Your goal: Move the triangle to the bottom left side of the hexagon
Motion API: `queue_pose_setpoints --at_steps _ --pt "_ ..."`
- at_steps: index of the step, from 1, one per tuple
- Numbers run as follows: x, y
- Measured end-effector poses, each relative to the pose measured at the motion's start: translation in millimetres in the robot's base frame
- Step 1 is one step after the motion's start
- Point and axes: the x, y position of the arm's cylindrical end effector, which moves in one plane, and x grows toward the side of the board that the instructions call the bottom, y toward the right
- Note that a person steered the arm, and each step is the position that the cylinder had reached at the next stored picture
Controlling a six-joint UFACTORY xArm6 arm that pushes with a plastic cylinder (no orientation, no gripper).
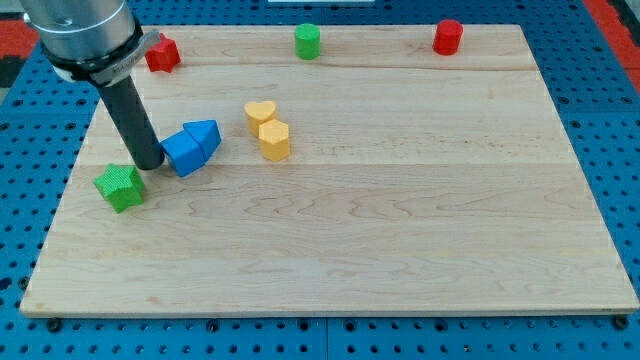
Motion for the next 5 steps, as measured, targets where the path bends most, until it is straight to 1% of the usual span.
queue_pose_setpoints --at_steps 1,2,3,4,5 --pt "-37 -12" --pt "-70 6" --pt "5 77" --pt "53 105" --pt "40 103"
